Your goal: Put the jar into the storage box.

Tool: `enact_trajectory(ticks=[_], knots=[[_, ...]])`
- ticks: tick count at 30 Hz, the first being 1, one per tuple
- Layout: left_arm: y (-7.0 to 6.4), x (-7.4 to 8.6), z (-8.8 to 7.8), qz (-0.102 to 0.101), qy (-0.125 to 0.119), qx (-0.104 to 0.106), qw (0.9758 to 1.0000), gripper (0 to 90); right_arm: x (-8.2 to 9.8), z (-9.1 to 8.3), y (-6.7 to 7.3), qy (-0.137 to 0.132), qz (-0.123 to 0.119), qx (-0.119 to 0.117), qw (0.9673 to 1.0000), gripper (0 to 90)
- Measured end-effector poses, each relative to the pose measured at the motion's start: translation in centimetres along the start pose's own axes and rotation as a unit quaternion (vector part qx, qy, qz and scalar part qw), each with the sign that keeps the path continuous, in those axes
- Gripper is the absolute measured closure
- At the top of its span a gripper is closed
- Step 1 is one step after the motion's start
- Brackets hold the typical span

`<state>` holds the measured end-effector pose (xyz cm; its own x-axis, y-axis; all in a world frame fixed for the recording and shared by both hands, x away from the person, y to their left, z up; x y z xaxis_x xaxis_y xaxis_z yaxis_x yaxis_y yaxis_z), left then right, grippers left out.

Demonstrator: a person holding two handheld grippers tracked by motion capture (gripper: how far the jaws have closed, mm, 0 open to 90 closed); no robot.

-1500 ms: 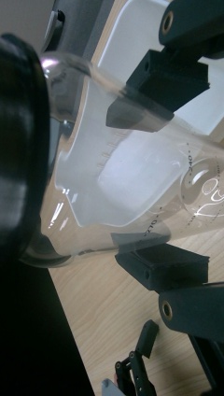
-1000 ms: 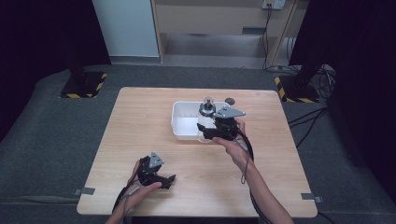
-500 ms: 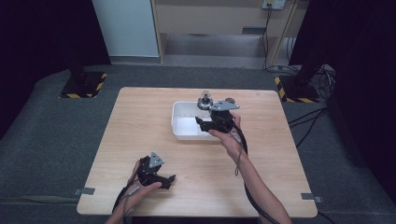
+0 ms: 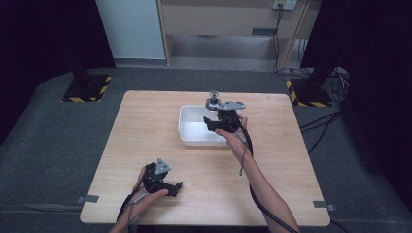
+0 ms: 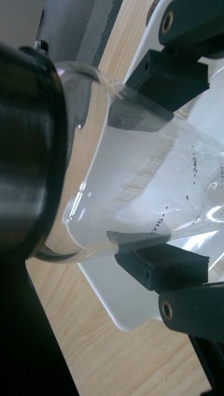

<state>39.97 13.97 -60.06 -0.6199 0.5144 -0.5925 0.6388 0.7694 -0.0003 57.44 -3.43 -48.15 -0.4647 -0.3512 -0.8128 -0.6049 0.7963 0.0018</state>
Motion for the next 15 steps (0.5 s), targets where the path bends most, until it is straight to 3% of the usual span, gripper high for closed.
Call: enact_trajectory(ticks=[15], knots=[[0.0,0.0,0.0,0.0,0.0,0.0,1.0,0.0,0.6,1.5,-1.4,0.001,0.018,0.015,0.9997,31.5]])
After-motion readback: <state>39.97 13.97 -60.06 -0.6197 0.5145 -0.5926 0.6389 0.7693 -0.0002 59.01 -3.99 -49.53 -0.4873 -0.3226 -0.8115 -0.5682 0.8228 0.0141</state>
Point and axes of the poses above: each handheld gripper's, and its own axes: z roughly forward along the jaws, x roughly out of its underside, y roughly to its left, the point moved 9 cm from there along z, roughly forward along the jaws, and after that the axes turned 8 degrees about y, right-handed, at the moved point
